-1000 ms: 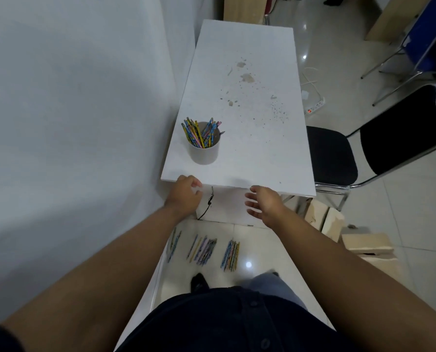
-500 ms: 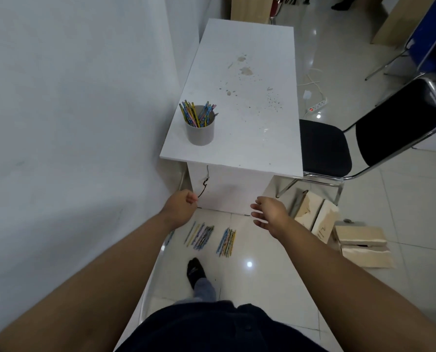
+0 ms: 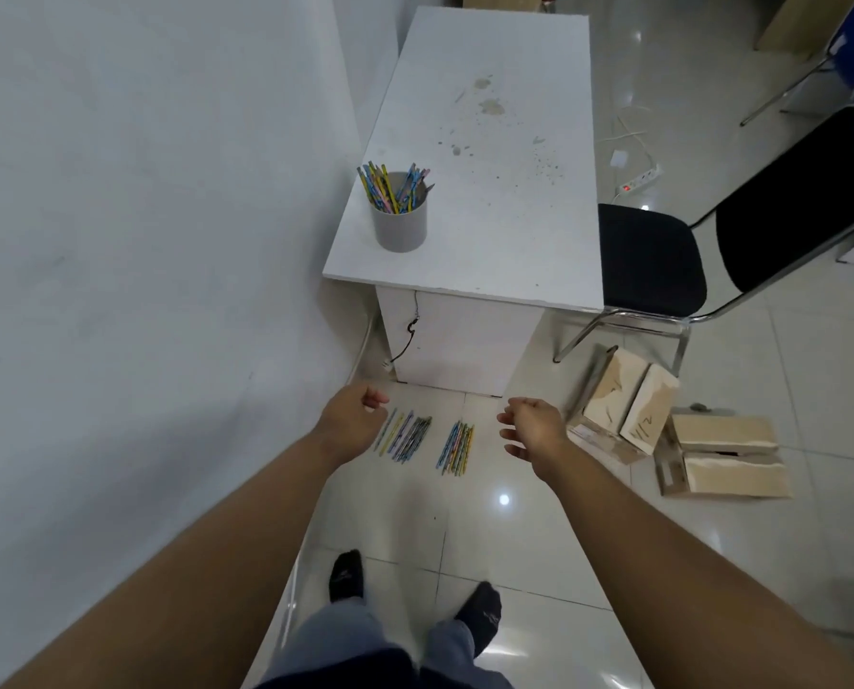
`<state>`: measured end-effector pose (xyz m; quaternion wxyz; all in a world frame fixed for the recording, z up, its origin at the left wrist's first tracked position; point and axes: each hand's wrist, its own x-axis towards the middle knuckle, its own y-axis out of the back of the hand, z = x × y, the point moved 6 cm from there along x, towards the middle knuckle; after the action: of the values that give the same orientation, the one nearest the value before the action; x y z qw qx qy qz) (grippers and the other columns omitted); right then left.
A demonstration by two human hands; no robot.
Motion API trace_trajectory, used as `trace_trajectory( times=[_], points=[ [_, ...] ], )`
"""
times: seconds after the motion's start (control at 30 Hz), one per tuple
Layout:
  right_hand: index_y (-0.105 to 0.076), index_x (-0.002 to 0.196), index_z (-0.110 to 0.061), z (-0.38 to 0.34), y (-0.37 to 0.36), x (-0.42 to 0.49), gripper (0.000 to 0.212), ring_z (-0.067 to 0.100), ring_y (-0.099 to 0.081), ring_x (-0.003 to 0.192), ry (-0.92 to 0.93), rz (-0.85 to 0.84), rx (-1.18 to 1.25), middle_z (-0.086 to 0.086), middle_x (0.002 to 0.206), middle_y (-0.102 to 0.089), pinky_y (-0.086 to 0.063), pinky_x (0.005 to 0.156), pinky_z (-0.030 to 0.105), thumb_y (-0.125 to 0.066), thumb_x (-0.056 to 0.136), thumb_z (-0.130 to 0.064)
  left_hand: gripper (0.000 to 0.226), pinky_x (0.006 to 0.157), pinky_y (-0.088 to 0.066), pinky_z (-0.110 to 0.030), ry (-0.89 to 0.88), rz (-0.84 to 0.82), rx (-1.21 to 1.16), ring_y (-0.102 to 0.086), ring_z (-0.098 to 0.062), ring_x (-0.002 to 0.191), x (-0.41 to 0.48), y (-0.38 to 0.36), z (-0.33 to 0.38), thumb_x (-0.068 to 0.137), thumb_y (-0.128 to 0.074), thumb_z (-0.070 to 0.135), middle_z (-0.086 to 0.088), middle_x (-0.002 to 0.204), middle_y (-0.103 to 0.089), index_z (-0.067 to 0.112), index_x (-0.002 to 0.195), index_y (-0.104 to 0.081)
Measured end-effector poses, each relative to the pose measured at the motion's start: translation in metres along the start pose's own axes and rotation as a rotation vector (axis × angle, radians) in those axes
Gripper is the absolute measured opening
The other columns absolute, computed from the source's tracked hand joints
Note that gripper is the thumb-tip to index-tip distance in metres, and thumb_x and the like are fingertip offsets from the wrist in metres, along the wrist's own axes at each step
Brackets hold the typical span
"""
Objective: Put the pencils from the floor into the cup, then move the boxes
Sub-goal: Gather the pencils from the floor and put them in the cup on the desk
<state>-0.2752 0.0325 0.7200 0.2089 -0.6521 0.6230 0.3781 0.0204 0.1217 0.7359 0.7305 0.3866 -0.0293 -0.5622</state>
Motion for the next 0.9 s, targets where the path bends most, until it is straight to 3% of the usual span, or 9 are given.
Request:
trace_trajectory(
  times=[0.1, 0.3, 0.47, 0.73, 0.9],
  points=[
    [-0.065, 0.112, -0.018, 0.006, -0.008, 0.013, 0.014, 0.022, -0.067, 0.084, 0.025, 0.031, -0.006, 0.005, 0.104, -0.076, -0.059, 0.079, 0.040, -0.053, 0.105, -0.019, 0.008, 0.092, -0.048, -0.028, 0.015, 0.014, 0.015, -0.062, -0.016, 0.105, 0.020, 0.001, -0.016, 0.095, -0.066, 0.020, -0.001, 0.113, -0.064, 0.024, 0.102, -0.067],
    [-0.065, 0.104, -0.021, 0.035, -0.038, 0.058, 0.017, 0.022, -0.059, 0.068, 0.043, 0.129, -0.006, 0.009, 0.094, -0.077, -0.047, 0.062, 0.035, -0.059, 0.093, -0.010, 0.009, 0.092, -0.058, -0.041, 0.000, 0.013, 0.028, -0.066, -0.020, 0.099, 0.073, -0.018, -0.058, 0.095, -0.065, 0.024, -0.002, 0.119, -0.061, 0.031, 0.101, -0.064],
    [-0.067, 0.107, -0.020, 0.077, -0.075, 0.118, 0.016, 0.017, -0.060, 0.062, 0.111, 0.201, -0.089, -0.002, 0.078, -0.068, -0.047, 0.061, 0.028, -0.062, 0.094, -0.011, 0.015, 0.093, -0.054, -0.035, 0.029, 0.037, 0.058, -0.062, -0.019, 0.101, 0.122, -0.057, -0.122, 0.095, -0.068, 0.019, -0.001, 0.117, -0.053, 0.027, 0.107, -0.062],
    [-0.066, 0.108, -0.021, 0.171, -0.122, 0.221, 0.019, 0.017, -0.058, 0.062, 0.104, 0.268, -0.072, -0.002, 0.085, -0.066, -0.047, 0.059, 0.028, -0.062, 0.093, -0.009, 0.019, 0.098, -0.047, -0.029, 0.069, 0.077, 0.060, -0.055, -0.014, 0.108, 0.175, -0.135, -0.239, 0.097, -0.067, 0.019, 0.003, 0.117, -0.050, 0.023, 0.114, -0.060],
    [-0.065, 0.106, -0.021, 0.222, -0.141, 0.286, 0.013, 0.017, -0.061, 0.064, 0.194, 0.248, -0.176, -0.007, 0.085, -0.065, -0.043, 0.050, 0.019, -0.066, 0.097, -0.012, 0.019, 0.096, -0.051, -0.033, 0.020, 0.064, 0.087, -0.056, -0.016, 0.106, 0.216, -0.198, -0.304, 0.095, -0.070, 0.016, 0.001, 0.115, -0.055, 0.025, 0.108, -0.059]
  ],
)
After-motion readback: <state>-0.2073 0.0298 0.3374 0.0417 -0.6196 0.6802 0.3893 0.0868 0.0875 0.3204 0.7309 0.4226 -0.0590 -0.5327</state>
